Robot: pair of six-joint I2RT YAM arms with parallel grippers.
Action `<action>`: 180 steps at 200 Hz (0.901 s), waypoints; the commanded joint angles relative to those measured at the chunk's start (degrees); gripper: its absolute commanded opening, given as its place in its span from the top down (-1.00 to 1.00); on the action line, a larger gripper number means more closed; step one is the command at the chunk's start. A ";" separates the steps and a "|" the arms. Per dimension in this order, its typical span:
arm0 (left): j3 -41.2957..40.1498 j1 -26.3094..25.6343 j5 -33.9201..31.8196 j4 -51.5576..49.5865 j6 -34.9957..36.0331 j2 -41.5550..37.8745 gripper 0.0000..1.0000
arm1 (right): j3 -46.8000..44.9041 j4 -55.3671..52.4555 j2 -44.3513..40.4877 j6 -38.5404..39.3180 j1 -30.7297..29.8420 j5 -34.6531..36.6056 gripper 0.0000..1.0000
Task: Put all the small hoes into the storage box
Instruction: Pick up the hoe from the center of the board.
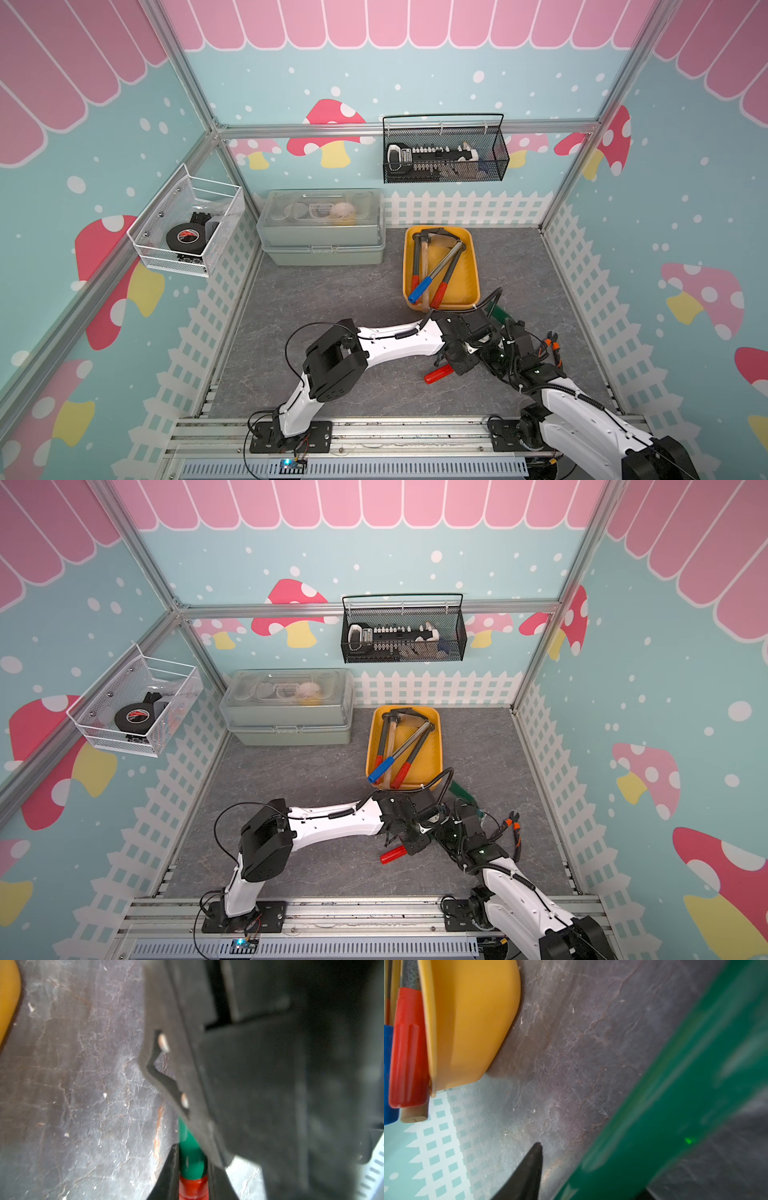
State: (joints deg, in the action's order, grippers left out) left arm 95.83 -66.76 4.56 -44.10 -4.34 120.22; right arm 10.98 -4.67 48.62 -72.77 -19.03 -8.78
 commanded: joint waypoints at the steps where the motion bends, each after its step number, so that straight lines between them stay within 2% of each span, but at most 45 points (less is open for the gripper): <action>1: 1.55 -1.39 3.66 1.06 0.13 1.63 1.00 | -0.95 3.34 -1.50 -2.40 0.13 1.41 0.16; 50: 0.62 -1.66 2.87 2.12 -0.94 1.46 1.00 | -0.97 2.73 -2.08 -2.44 0.14 2.27 0.45; 68: -0.07 -1.64 2.51 2.76 -1.55 1.08 0.92 | -0.88 2.72 -1.71 -2.41 0.09 2.56 0.49; 93: -0.73 -1.57 1.82 2.73 -1.80 1.22 0.91 | -0.98 3.28 -0.88 -2.37 0.12 2.51 0.57; 147: -2.99 -1.57 2.07 2.70 -2.90 -0.03 0.56 | -1.47 2.99 -2.64 -3.50 0.13 2.96 0.62; 180: -3.96 -1.53 2.47 2.75 -3.99 -0.11 0.47 | -1.51 0.37 -6.20 -4.26 0.13 4.08 0.64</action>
State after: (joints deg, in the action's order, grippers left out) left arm 93.86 -68.36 6.37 -39.51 -6.44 120.55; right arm 9.47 -5.32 45.54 -77.93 -18.72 -5.50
